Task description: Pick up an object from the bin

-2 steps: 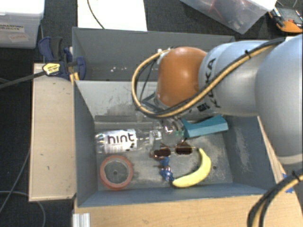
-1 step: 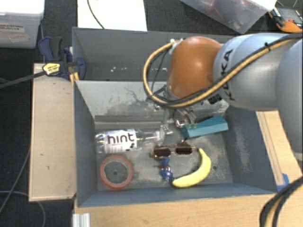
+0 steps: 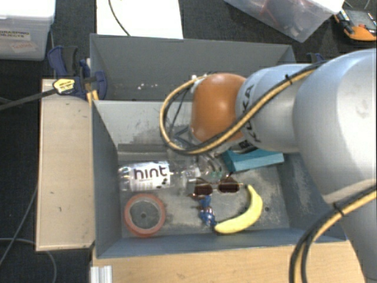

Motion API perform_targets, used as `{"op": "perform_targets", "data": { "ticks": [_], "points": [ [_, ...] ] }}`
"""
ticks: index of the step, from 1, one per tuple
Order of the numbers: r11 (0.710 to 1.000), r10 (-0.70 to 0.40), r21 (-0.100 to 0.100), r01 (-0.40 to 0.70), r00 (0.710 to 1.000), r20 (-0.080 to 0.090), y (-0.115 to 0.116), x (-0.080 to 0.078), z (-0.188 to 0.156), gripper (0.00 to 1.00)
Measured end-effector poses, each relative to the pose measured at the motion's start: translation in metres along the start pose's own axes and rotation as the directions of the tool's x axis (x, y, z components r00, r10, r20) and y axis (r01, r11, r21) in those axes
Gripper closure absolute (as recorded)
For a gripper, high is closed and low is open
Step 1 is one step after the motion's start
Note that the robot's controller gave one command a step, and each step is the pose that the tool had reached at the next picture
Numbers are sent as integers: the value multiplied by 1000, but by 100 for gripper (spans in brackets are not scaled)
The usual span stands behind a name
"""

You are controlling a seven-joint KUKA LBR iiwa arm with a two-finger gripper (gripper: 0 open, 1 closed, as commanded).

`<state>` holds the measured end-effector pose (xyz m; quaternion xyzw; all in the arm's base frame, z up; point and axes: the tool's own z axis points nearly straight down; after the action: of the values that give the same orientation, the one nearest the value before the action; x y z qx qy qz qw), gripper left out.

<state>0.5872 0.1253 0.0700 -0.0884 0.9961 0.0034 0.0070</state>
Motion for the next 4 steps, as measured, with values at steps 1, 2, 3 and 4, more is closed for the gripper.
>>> {"op": "perform_targets", "data": {
  "ticks": [1, 2, 3, 4],
  "points": [
    [965, -261, 6, 261, 965, 10, -20, 1, -9, 0],
    [1000, 9, -1, -9, 1000, 6, -14, 10, -41, 0],
    [966, -259, 6, 259, 966, 12, -27, 14, -51, 0],
    [1000, -28, 0, 28, 1000, 11, -26, 9, -64, 0]
  ]
}}
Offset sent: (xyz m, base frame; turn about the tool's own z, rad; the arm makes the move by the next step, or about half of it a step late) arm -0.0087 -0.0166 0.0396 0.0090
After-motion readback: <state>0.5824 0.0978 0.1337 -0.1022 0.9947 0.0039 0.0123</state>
